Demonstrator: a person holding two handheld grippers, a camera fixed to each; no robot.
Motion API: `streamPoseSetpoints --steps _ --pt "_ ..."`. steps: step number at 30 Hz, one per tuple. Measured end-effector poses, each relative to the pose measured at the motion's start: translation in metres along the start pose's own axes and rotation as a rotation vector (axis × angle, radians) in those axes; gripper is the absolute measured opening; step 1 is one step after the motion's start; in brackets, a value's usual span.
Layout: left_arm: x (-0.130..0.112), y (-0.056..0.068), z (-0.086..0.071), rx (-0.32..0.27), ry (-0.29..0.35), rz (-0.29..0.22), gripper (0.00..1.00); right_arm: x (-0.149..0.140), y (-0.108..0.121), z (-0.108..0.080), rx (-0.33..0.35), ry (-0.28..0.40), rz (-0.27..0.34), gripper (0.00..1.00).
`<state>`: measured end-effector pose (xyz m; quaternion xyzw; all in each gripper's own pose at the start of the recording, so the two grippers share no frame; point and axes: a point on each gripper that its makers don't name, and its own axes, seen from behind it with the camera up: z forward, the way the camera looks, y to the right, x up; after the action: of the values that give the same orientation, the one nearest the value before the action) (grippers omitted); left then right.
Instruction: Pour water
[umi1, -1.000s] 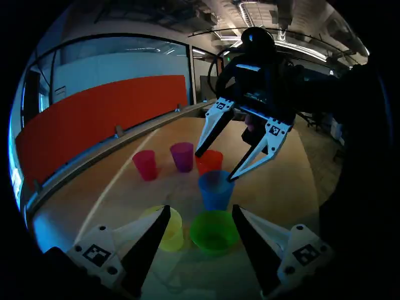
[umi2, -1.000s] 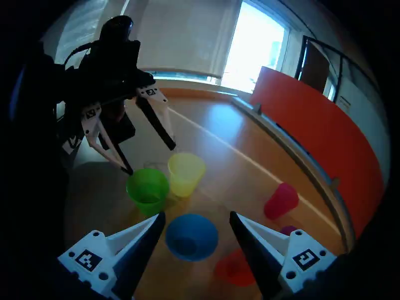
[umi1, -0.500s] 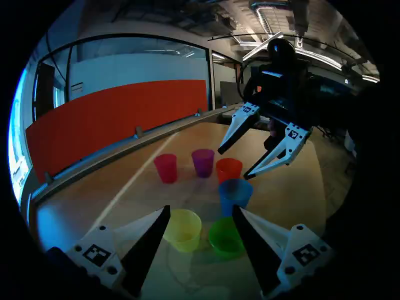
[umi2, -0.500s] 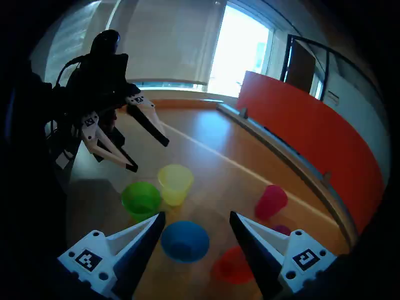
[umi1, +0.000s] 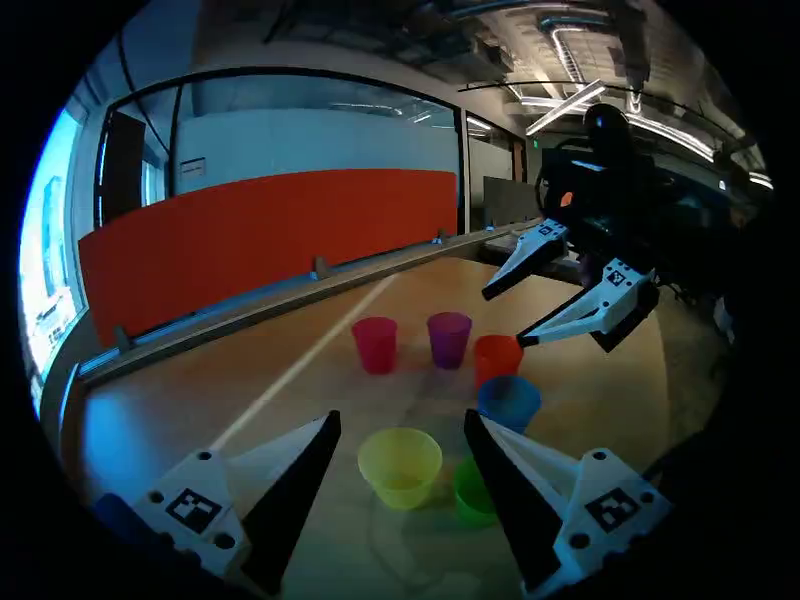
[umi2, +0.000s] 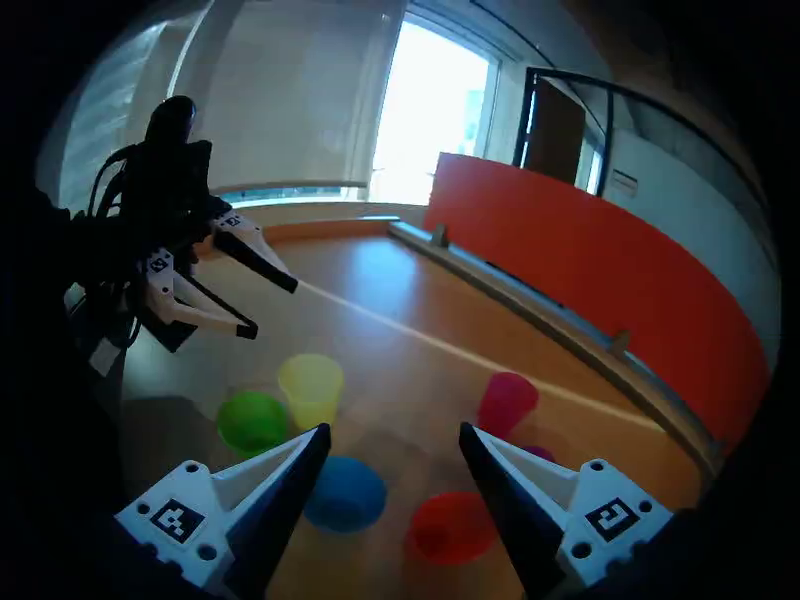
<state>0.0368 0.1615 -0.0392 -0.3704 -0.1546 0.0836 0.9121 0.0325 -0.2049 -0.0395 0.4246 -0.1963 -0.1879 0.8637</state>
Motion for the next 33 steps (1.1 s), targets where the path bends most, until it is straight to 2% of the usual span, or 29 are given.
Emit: streamPoseSetpoints --steps 7,16,26,33 --pt "0.007 -0.014 -0.003 0.052 0.013 -0.005 0.91 0.007 0.018 -0.006 -0.072 0.025 0.034 1.0" --pt "0.015 -0.044 -0.008 0.144 0.034 -0.028 0.91 0.015 0.045 -0.016 -0.165 0.069 0.073 1.0" --pt "0.033 -0.078 -0.022 0.268 0.087 -0.051 0.91 0.027 0.073 -0.031 -0.283 0.137 0.104 1.0" --pt "0.046 -0.089 -0.038 0.343 0.139 -0.051 0.91 0.028 0.091 -0.049 -0.377 0.183 0.126 1.0"
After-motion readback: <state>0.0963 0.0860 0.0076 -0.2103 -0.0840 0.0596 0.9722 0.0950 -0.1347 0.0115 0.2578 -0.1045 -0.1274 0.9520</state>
